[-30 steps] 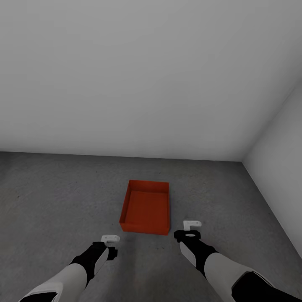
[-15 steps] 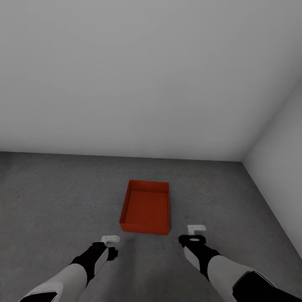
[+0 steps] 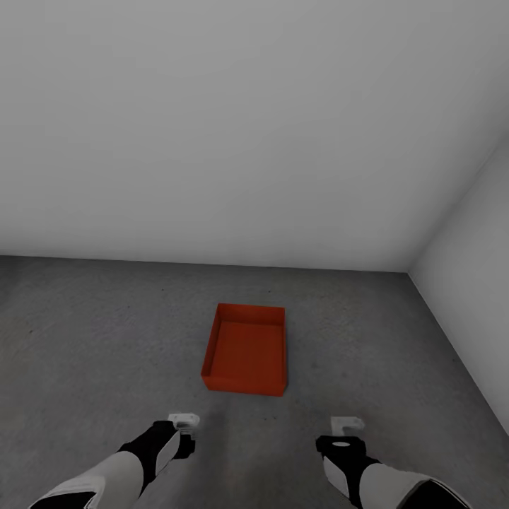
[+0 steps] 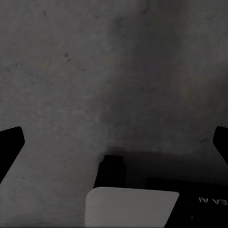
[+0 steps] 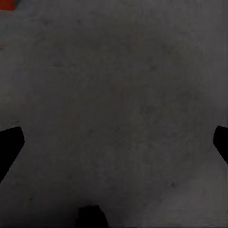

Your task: Move the two storage containers from the living room to the garage. In the garage, place one container on the floor and stack the other container on top of it (either order is fine).

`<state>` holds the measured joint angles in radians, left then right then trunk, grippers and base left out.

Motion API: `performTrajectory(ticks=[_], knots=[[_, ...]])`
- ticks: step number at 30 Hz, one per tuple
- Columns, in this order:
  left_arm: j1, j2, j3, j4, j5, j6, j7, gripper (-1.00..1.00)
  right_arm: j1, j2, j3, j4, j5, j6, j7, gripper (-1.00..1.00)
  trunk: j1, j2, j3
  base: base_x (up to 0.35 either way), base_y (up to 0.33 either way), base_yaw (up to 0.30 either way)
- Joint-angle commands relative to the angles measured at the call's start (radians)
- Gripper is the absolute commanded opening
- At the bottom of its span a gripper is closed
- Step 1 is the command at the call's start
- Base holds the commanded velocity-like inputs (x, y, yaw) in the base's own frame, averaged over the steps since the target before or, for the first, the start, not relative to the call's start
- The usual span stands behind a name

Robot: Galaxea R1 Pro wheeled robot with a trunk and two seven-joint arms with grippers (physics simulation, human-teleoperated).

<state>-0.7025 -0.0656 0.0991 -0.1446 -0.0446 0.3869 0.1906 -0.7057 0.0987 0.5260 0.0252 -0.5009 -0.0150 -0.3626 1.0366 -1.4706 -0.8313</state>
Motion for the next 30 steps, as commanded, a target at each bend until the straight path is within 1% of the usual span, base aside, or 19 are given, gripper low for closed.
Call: performTrajectory(ticks=[1, 5, 11, 13, 16, 22, 24, 27, 30], knots=[[0.000, -0.001, 0.008, 0.009, -0.005, 0.005, 0.003, 1.00, 0.020, 0.001, 0.009, 0.004, -0.006, -0.010, -0.002, 1.00, 0.000, 0.000, -0.001, 0.000, 0.000, 0.000], [0.000, 0.000, 0.008, 0.034, 0.001, 0.006, 0.003, 1.00, 0.067, -0.001, 0.009, 0.005, -0.003, -0.023, -0.001, 1.00, 0.000, 0.000, -0.001, 0.000, 0.000, 0.000], [0.000, 0.000, 0.008, 0.074, 0.048, 0.003, 0.003, 1.00, 0.109, -0.004, 0.009, 0.005, -0.002, -0.030, -0.001, 1.00, 0.000, 0.000, -0.001, 0.000, 0.000, 0.000], [0.000, 0.000, 0.008, 0.079, 0.055, 0.003, 0.003, 1.00, 0.120, -0.004, 0.009, 0.005, -0.001, -0.035, -0.001, 1.00, 0.000, 0.000, -0.001, 0.000, 0.000, 0.000], [0.000, 0.001, 0.008, 0.083, 0.061, 0.003, 0.003, 1.00, 0.134, -0.006, 0.009, 0.005, -0.001, -0.041, -0.001, 1.00, 0.000, 0.000, -0.001, 0.000, 0.000, 0.000], [0.000, 0.001, 0.007, 0.084, 0.062, 0.003, 0.003, 1.00, 0.141, -0.005, 0.009, 0.007, -0.007, -0.039, -0.002, 1.00, 0.000, 0.000, -0.001, 0.000, 0.000, 0.000], [0.000, 0.001, 0.007, 0.085, 0.063, 0.003, 0.003, 1.00, 0.156, -0.003, 0.009, 0.007, -0.008, -0.040, -0.002, 1.00, 0.000, 0.000, -0.001, 0.000, 0.000, 0.000], [0.000, 0.001, 0.007, 0.091, 0.063, 0.002, 0.002, 1.00, 0.192, 0.000, 0.009, 0.007, -0.009, -0.046, -0.003, 1.00, 0.000, 0.000, 0.001, 0.000, 0.000, 0.000], [0.000, 0.001, 0.007, 0.101, 0.063, 0.001, 0.001, 1.00, 0.216, 0.003, 0.009, 0.007, -0.011, -0.074, -0.004, 1.00, 0.000, 0.000, 0.004, 0.000, 0.000, 0.000]])
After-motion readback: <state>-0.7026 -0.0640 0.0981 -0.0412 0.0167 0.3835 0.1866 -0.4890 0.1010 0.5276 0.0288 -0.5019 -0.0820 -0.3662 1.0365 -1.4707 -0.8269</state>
